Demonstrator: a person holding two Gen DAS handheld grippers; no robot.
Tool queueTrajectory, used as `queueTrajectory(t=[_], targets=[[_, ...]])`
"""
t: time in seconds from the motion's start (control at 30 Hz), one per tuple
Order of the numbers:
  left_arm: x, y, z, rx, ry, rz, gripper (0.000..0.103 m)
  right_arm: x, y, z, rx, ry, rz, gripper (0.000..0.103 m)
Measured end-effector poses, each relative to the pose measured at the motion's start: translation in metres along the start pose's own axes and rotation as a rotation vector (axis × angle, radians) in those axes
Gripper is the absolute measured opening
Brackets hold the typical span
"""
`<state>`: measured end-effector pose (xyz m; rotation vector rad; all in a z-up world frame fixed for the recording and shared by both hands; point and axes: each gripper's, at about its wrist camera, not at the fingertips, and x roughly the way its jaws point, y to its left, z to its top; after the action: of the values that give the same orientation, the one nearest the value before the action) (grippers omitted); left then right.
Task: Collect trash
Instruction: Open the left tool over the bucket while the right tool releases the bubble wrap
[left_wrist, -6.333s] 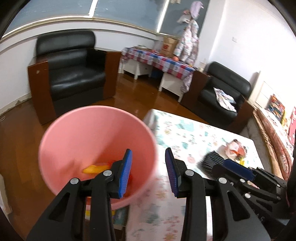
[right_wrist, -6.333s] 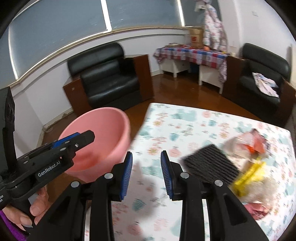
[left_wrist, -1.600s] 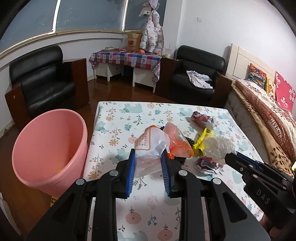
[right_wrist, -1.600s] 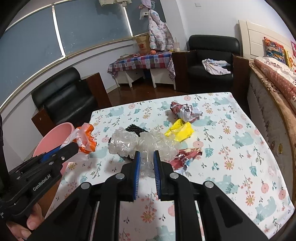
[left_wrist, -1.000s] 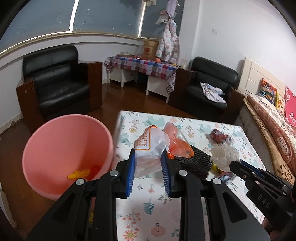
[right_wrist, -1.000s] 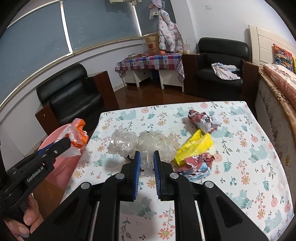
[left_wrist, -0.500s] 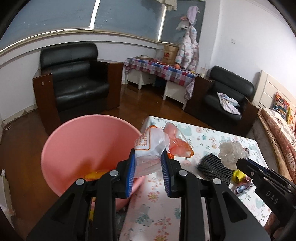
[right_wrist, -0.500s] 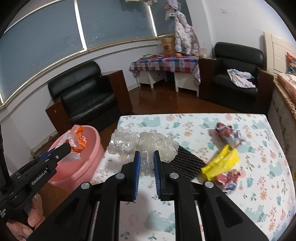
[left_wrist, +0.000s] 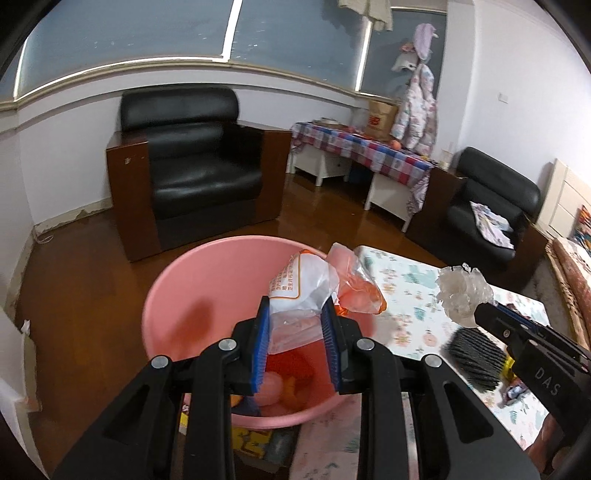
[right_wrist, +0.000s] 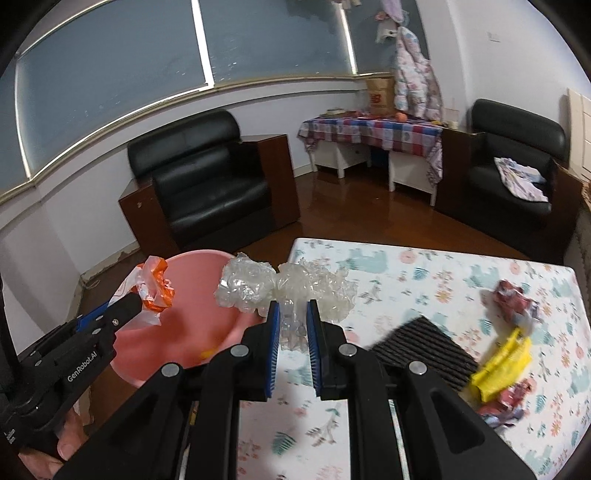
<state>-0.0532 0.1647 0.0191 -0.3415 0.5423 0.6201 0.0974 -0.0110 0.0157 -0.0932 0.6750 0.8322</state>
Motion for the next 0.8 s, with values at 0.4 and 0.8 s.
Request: queueTrajectory(t=[0.4,0.8], targets=[[0.01,0.039,0.002,-0.049,0.015,0.087,0.026,0.028,0.052,0.01,-0.107,0.034,0.083,0.014],[0.023,0.062,-0.002,-0.085,0.055,0.101,0.026,0.07,0.076,0.009,-0.135,0.122,0.125,0.015]])
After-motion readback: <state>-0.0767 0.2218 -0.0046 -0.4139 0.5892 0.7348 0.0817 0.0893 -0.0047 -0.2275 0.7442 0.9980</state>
